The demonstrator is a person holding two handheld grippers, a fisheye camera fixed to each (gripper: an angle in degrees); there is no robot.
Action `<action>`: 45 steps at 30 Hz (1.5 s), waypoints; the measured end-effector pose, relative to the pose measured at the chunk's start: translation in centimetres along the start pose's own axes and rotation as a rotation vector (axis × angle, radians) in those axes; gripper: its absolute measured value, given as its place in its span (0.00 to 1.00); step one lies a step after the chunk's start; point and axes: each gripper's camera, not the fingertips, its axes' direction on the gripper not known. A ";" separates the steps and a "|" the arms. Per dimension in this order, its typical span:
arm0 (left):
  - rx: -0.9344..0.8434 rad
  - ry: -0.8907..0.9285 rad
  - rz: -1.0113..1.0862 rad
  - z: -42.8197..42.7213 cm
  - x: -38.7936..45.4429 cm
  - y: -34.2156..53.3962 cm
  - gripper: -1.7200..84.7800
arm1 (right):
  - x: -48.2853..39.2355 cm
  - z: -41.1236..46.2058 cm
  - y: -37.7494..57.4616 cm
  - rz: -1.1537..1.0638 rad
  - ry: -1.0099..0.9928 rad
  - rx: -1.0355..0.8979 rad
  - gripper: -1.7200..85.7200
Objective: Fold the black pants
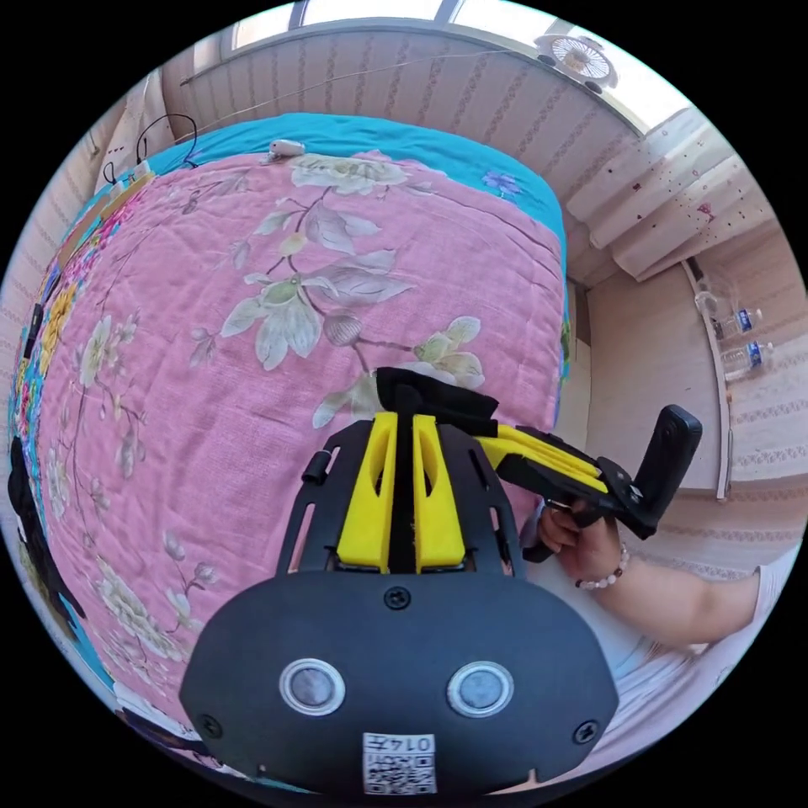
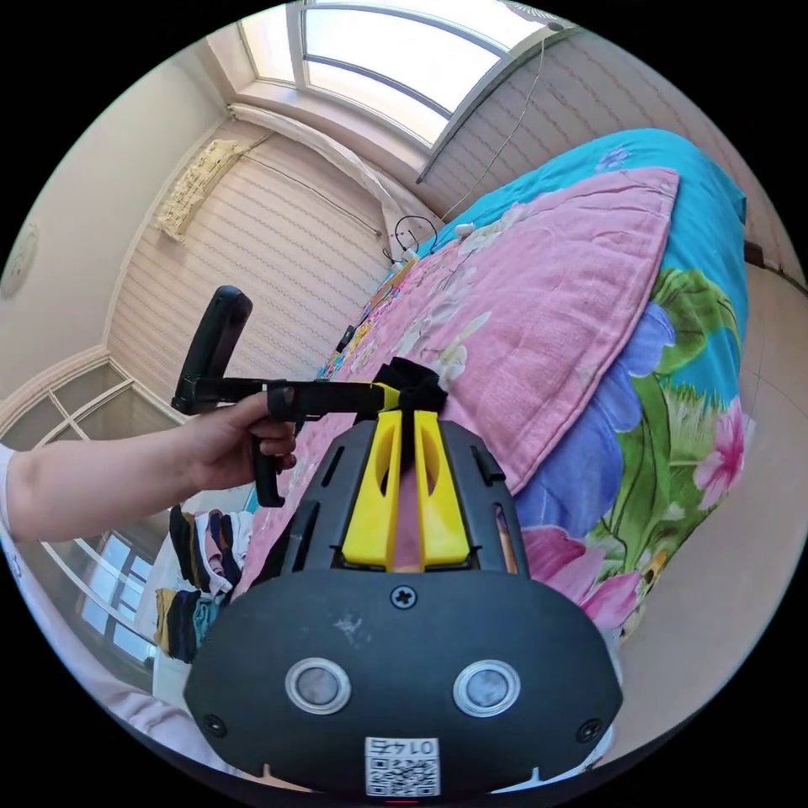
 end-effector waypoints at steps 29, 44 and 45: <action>0.856 -0.336 -0.818 -34.9 -7.1 85.9 0.05 | -48.3 16.0 42.5 -1.011 -0.674 -0.858 0.04; 0.803 -0.344 -1.471 -30.6 -6.1 118.8 0.10 | -49.3 30.8 64.6 -1.230 -0.428 -1.164 0.09; 0.805 -0.339 -1.474 -30.5 -6.1 119.1 0.10 | -48.8 31.2 64.6 -1.217 -0.417 -1.169 0.09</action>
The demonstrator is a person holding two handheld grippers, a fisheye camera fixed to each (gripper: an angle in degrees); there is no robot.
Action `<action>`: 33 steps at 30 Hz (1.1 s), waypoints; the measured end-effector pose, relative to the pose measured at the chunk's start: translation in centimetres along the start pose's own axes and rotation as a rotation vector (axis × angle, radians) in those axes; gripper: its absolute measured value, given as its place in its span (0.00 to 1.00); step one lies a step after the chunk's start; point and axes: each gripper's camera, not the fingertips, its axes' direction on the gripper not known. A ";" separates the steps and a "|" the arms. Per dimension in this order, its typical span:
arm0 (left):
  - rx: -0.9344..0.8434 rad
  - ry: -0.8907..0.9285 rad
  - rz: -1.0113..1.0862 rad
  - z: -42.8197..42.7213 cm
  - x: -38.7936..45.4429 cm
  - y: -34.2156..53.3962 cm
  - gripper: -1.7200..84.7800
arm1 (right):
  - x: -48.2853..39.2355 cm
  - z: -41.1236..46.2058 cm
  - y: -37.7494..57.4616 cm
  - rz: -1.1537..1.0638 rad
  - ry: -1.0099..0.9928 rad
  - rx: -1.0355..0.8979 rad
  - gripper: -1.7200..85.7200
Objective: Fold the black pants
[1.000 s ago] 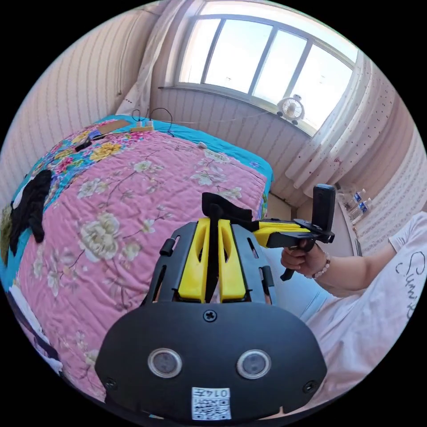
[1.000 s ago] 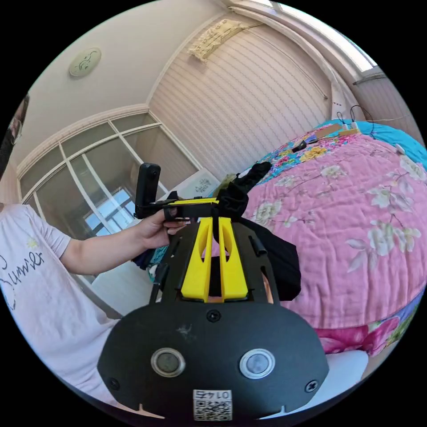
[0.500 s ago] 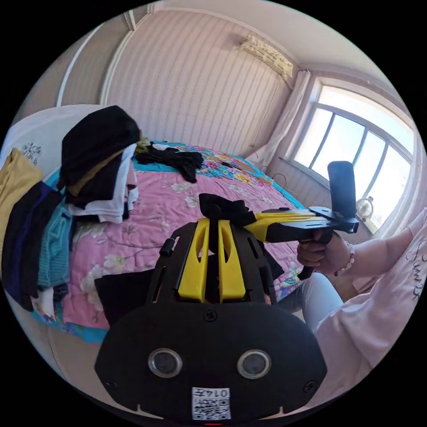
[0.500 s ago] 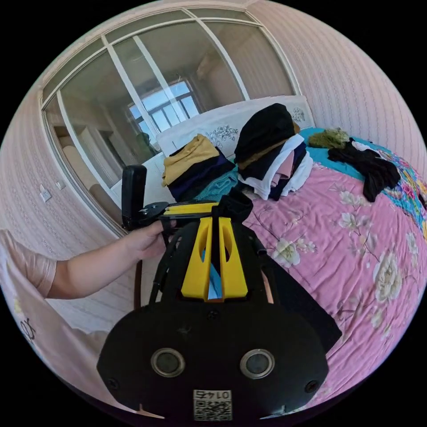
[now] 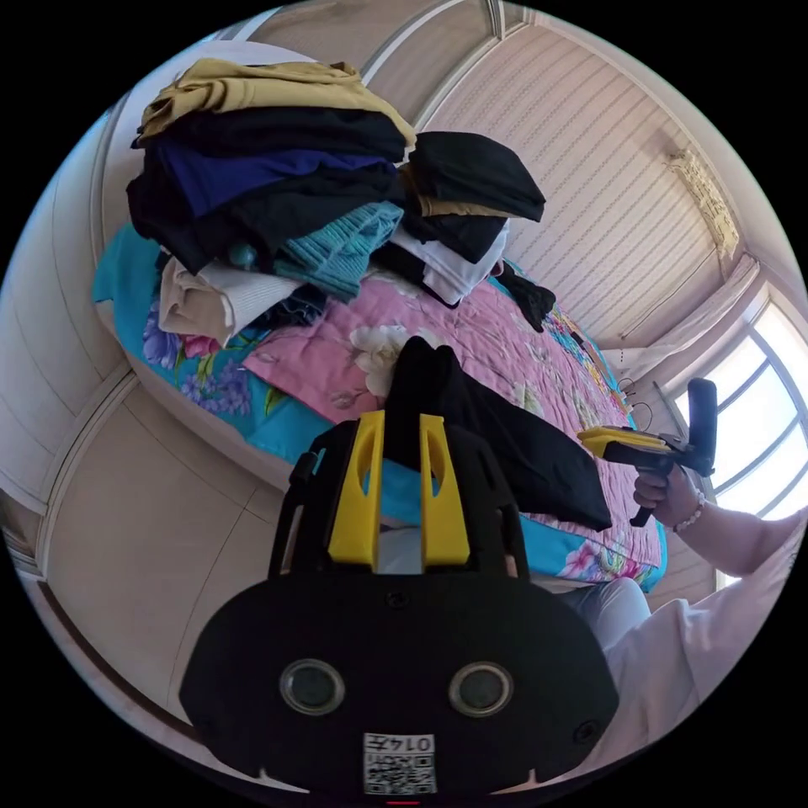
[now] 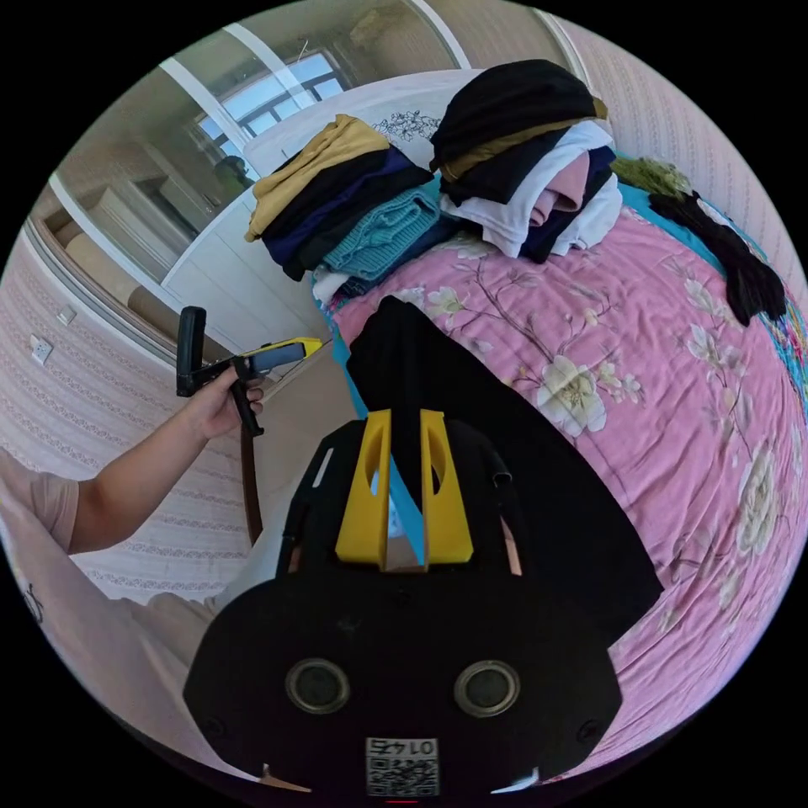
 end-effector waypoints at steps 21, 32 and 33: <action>-0.172 -0.015 -0.075 1.9 -6.2 -1.6 0.03 | 5.7 15.4 -4.4 0.009 0.314 -0.185 0.16; -0.034 0.129 0.310 -3.9 2.2 1.4 0.01 | 8.5 14.9 -5.9 0.037 0.344 -0.128 0.03; -0.037 0.159 0.351 -3.6 3.4 1.8 0.01 | 8.5 15.3 -6.3 0.027 0.361 -0.138 0.03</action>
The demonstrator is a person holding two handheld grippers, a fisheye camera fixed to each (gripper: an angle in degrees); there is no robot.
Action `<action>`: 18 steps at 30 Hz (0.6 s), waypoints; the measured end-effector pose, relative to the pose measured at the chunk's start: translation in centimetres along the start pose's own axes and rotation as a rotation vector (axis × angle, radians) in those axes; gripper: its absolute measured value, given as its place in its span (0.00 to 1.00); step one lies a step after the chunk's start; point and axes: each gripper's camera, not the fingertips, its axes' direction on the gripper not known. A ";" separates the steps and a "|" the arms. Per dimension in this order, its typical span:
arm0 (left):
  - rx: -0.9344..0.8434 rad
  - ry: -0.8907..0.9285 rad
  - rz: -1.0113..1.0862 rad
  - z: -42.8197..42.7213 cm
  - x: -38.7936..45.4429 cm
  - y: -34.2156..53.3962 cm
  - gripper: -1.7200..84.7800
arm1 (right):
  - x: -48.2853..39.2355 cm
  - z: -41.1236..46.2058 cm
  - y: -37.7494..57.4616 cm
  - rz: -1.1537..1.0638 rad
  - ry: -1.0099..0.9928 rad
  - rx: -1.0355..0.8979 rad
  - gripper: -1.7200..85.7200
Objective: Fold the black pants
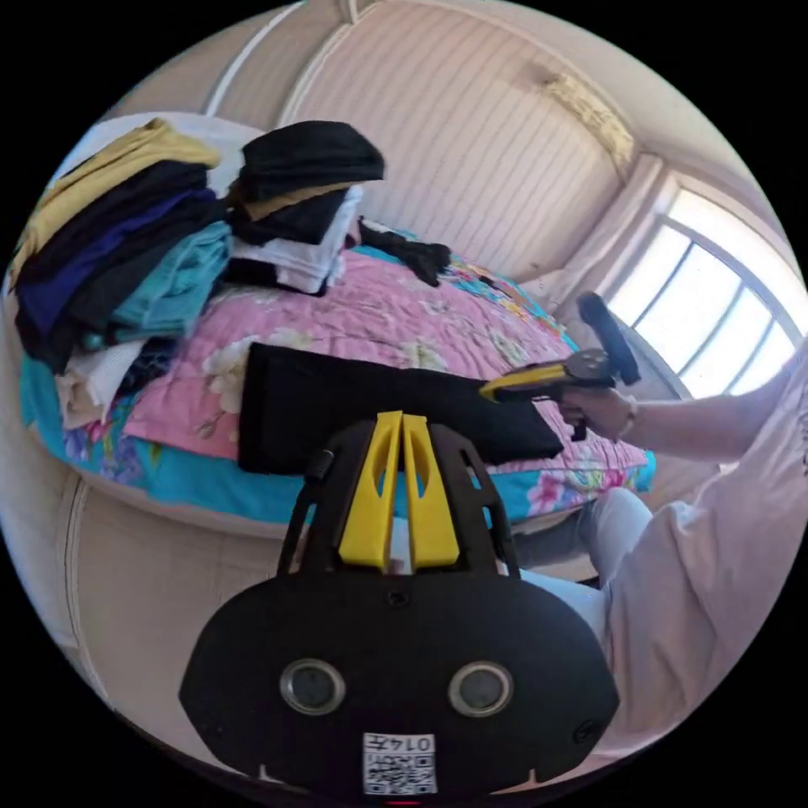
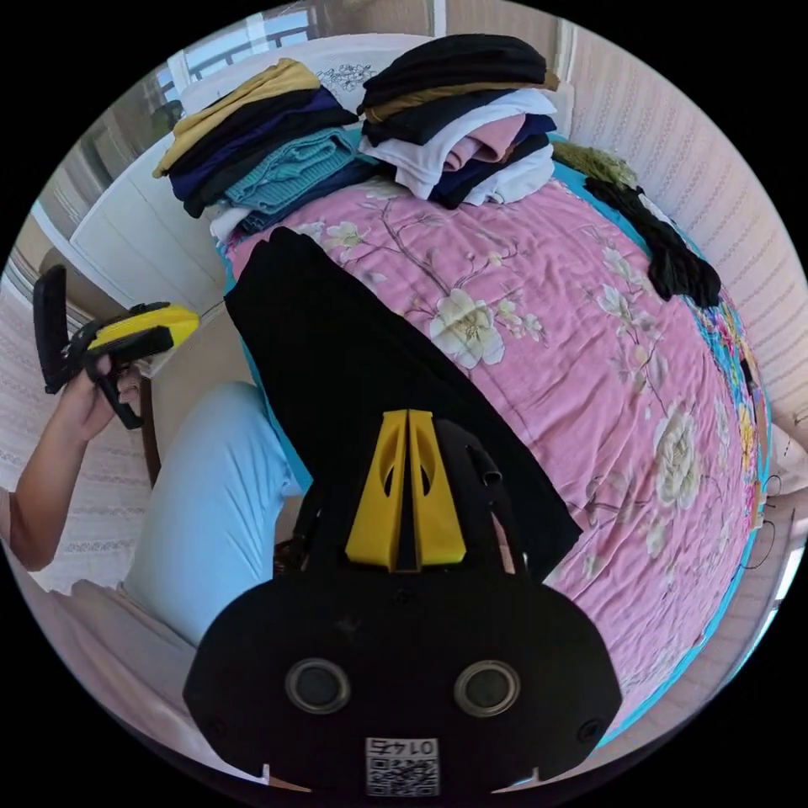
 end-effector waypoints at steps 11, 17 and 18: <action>-0.357 -0.037 0.333 15.5 13.7 -0.1 0.01 | 1.0 6.7 -7.3 -0.051 0.106 -0.204 0.01; -0.338 -0.006 0.315 16.7 15.4 0.9 0.01 | 2.7 5.9 -8.0 -0.057 0.086 -0.211 0.01; -0.336 -0.001 0.311 16.7 15.6 1.0 0.01 | 2.9 5.8 -8.0 -0.061 0.086 -0.211 0.01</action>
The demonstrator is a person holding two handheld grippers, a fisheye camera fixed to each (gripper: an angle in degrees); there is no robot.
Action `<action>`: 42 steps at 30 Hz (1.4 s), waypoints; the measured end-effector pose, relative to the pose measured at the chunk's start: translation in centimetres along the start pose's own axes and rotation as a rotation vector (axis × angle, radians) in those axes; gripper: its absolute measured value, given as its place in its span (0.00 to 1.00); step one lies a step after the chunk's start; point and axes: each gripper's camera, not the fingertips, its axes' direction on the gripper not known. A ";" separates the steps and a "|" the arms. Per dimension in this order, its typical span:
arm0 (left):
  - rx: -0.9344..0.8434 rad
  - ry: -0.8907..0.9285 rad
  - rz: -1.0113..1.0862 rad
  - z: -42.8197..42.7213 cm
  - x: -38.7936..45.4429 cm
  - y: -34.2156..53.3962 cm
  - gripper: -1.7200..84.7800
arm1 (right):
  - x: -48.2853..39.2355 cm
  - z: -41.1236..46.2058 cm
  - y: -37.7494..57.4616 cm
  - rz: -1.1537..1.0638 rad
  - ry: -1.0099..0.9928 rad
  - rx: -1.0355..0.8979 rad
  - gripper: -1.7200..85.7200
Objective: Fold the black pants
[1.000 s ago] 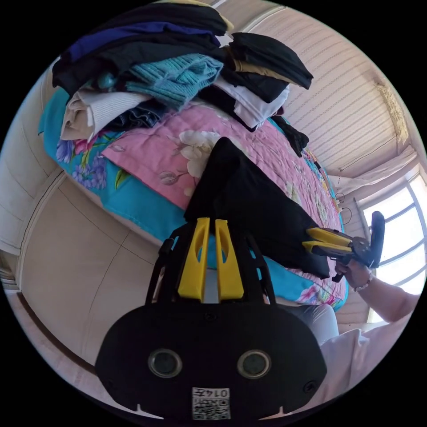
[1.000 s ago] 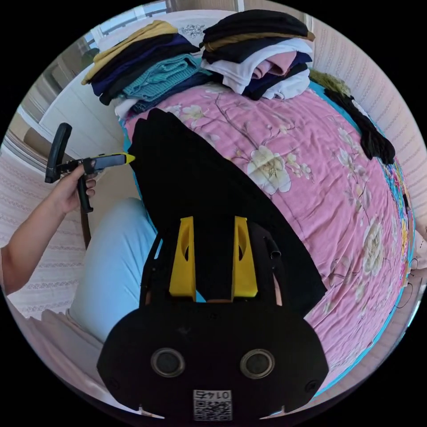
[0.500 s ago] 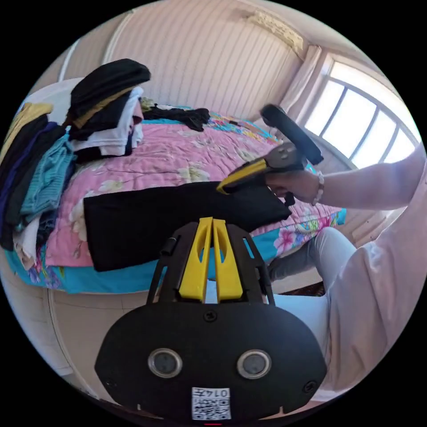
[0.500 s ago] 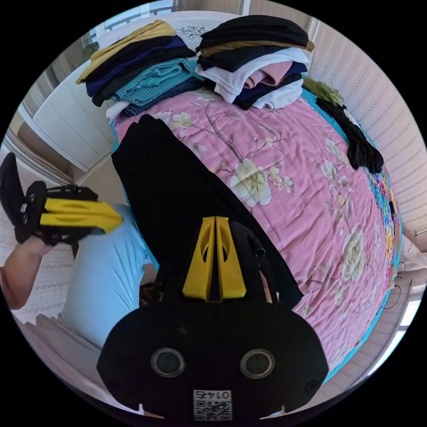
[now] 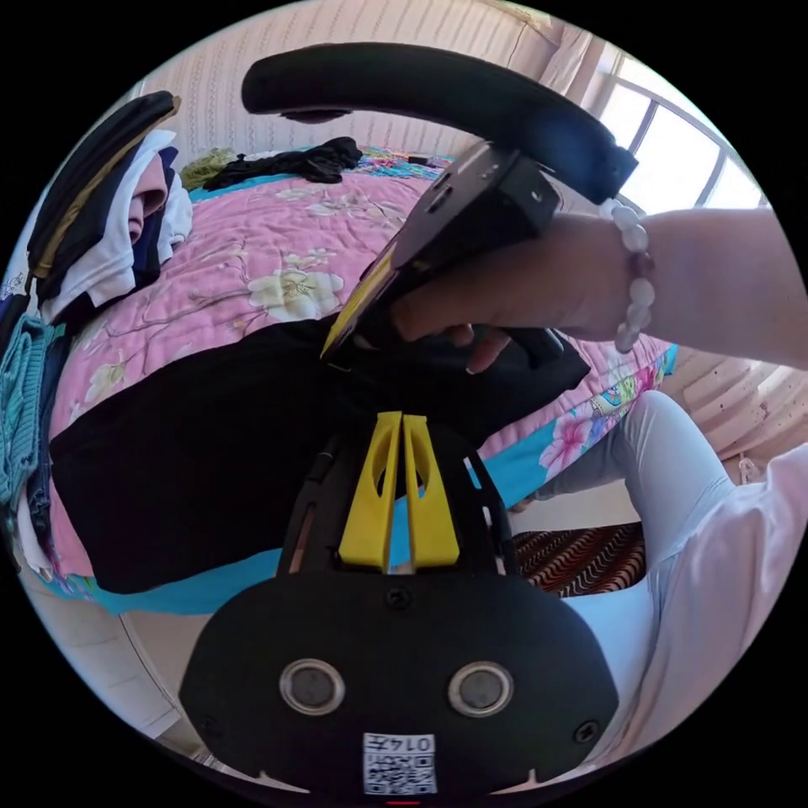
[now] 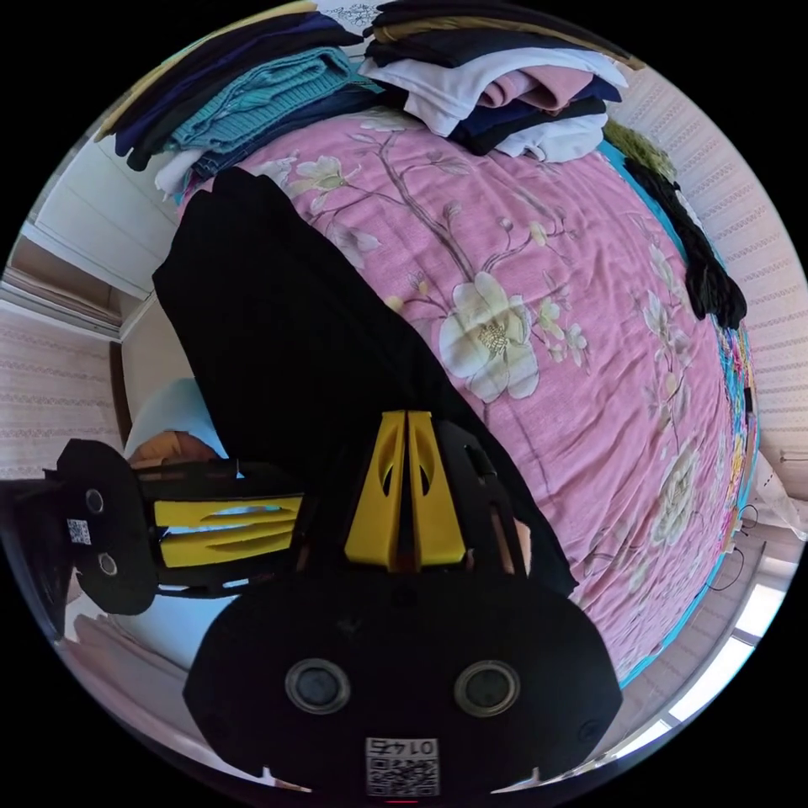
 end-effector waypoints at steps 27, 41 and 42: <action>0.128 -0.038 0.224 2.5 17.9 -1.2 0.23 | 20.1 -13.3 21.0 0.538 -0.187 0.253 0.21; 0.003 -0.115 0.209 9.8 22.8 -3.5 0.10 | 23.2 -16.5 27.7 0.586 -0.379 0.209 0.07; 0.001 -0.104 0.196 9.8 22.6 -3.6 0.09 | 23.5 -16.9 28.1 0.596 -0.394 0.212 0.07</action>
